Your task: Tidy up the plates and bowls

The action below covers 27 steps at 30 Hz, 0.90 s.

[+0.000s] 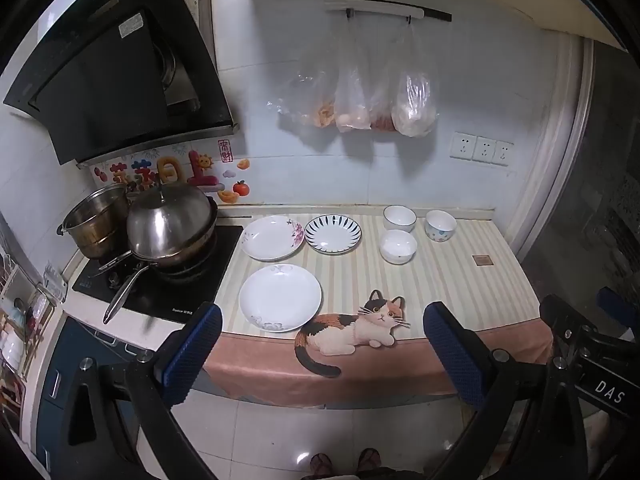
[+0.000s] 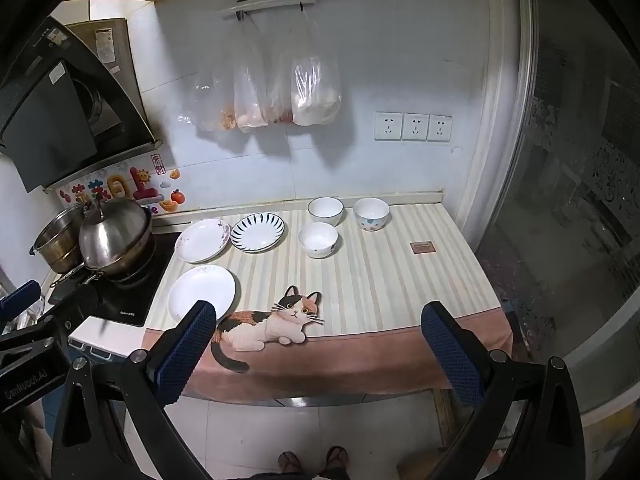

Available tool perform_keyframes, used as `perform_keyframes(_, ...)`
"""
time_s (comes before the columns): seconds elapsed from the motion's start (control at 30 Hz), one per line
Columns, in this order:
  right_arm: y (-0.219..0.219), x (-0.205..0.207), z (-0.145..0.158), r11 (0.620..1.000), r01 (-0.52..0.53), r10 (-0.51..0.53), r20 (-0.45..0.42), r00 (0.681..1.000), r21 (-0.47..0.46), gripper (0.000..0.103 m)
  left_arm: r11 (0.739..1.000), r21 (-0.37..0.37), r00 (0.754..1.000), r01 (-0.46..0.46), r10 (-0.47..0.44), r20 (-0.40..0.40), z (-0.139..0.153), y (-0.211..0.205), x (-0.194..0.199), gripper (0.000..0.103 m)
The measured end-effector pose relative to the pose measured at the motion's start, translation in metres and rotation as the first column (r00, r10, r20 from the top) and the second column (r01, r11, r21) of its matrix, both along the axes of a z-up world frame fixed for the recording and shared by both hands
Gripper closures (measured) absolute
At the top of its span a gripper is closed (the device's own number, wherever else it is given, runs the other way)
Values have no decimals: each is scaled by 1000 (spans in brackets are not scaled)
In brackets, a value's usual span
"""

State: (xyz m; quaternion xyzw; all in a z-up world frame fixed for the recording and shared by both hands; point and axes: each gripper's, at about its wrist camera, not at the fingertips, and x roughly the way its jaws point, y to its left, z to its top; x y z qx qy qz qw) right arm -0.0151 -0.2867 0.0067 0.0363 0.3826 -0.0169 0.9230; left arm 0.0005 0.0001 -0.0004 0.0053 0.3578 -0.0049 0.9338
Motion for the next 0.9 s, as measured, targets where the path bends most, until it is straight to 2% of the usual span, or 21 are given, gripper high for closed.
perform_keyframes(0.47, 3, -2, 3, 1000, 2, -2, 8, 1000, -15, 0, 1000, -11, 1000, -8, 8, 5, -2, 9, 8, 0)
perform_keyframes(0.9, 15, 5, 3, 1000, -4, 5, 10, 1000, -22, 0, 1000, -11, 999, -12, 12, 32, 5, 11, 0, 0)
